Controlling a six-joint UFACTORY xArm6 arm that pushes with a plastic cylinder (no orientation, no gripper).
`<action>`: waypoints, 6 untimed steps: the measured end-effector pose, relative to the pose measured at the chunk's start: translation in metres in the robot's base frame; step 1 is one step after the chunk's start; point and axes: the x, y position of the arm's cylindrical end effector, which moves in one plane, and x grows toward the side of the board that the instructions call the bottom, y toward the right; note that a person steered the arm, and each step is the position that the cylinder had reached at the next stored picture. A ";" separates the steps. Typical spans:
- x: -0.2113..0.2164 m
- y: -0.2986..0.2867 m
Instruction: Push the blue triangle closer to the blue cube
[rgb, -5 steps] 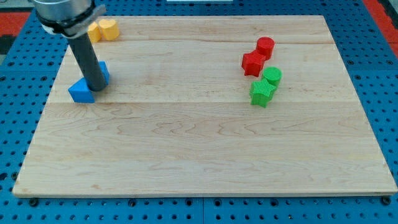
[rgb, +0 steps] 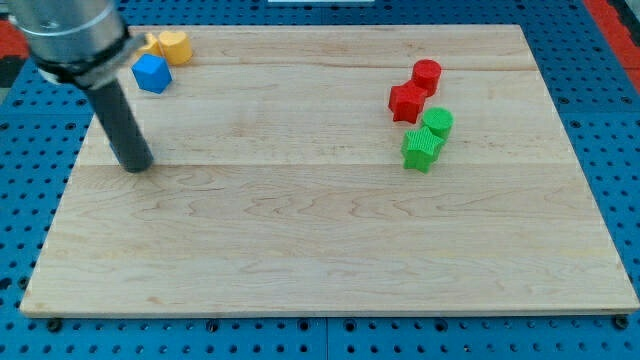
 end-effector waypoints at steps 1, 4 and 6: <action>-0.036 -0.007; -0.055 -0.033; -0.111 -0.031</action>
